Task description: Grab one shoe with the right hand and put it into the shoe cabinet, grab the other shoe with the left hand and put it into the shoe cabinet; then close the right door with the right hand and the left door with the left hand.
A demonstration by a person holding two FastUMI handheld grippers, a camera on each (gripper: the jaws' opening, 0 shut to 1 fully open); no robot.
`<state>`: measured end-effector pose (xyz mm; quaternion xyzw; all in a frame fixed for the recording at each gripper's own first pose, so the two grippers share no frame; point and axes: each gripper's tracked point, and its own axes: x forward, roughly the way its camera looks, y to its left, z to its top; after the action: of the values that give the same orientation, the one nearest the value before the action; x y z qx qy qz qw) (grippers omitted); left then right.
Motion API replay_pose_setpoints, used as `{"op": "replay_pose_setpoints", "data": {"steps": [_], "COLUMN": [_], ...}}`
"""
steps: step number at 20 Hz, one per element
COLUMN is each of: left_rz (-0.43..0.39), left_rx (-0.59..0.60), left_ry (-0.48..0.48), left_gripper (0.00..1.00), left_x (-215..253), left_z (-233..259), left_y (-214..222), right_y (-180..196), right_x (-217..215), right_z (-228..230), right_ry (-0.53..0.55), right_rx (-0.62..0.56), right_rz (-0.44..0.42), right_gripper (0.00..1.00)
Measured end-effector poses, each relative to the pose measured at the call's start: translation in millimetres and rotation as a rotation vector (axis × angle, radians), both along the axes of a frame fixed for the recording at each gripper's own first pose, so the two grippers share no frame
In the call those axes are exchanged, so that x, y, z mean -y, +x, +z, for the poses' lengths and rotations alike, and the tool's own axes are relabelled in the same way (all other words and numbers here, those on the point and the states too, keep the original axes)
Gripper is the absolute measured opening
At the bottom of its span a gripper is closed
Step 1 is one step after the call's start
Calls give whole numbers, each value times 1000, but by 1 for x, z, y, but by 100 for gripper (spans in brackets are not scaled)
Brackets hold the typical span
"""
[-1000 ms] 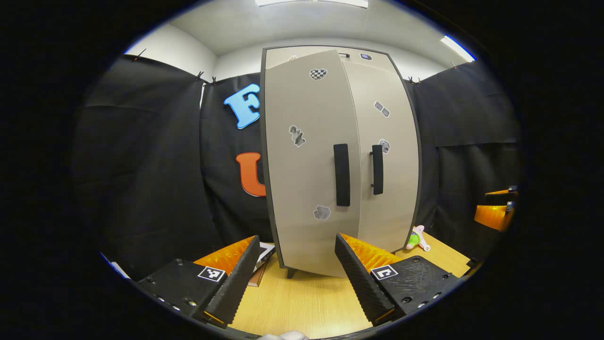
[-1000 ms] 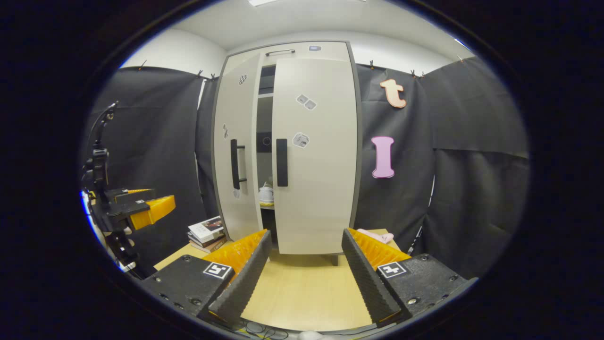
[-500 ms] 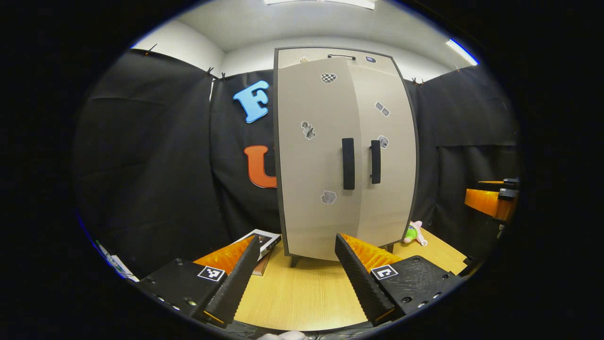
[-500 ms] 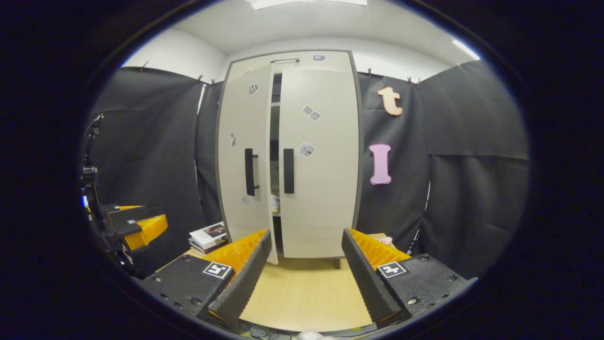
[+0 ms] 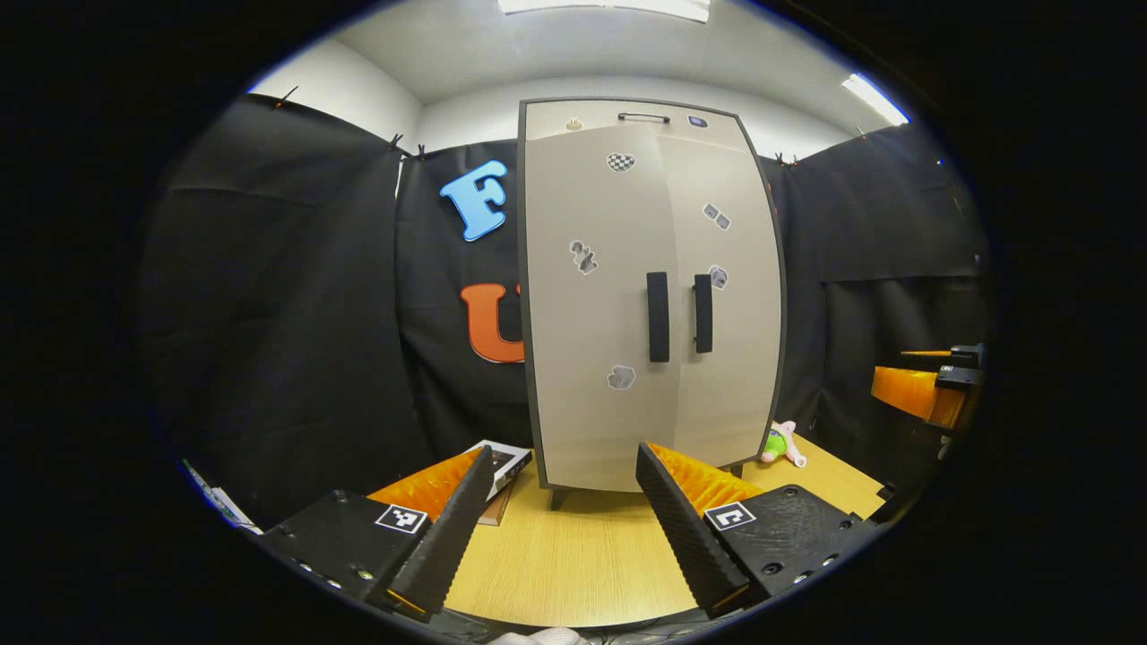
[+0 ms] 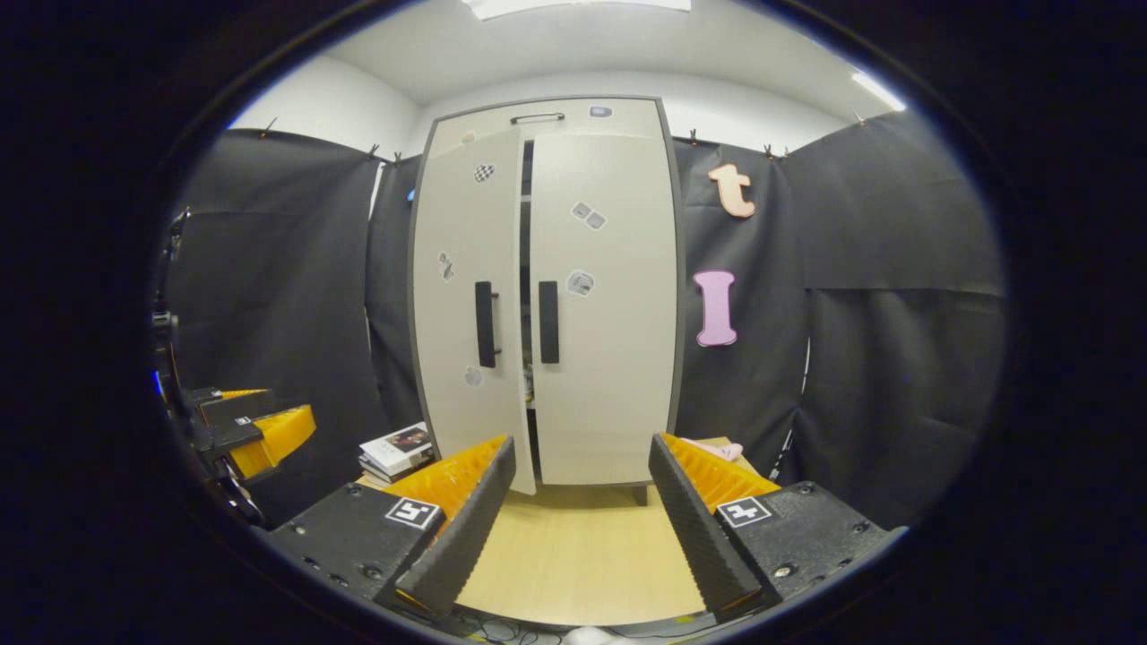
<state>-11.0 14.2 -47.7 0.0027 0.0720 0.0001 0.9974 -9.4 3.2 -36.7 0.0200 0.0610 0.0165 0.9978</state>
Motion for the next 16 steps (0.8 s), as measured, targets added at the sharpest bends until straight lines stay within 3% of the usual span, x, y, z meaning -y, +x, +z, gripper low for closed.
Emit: {"op": "replay_pose_setpoints", "data": {"steps": [5,6,16], "left_rz": [-17,-19,-24], "left_rx": [4,4,2], "left_ry": [-3,1,-5], "left_gripper": [100,96,96], "left_x": [6,6,7], "left_z": [2,2,2], "left_y": [2,4,5], "right_y": [-1,0,3], "right_x": [0,0,0], "right_z": [-2,-1,-2], "right_ry": [-4,-4,6], "right_rx": [-8,-7,-8], "right_rz": [-2,-2,1], "right_gripper": [98,97,97]}}
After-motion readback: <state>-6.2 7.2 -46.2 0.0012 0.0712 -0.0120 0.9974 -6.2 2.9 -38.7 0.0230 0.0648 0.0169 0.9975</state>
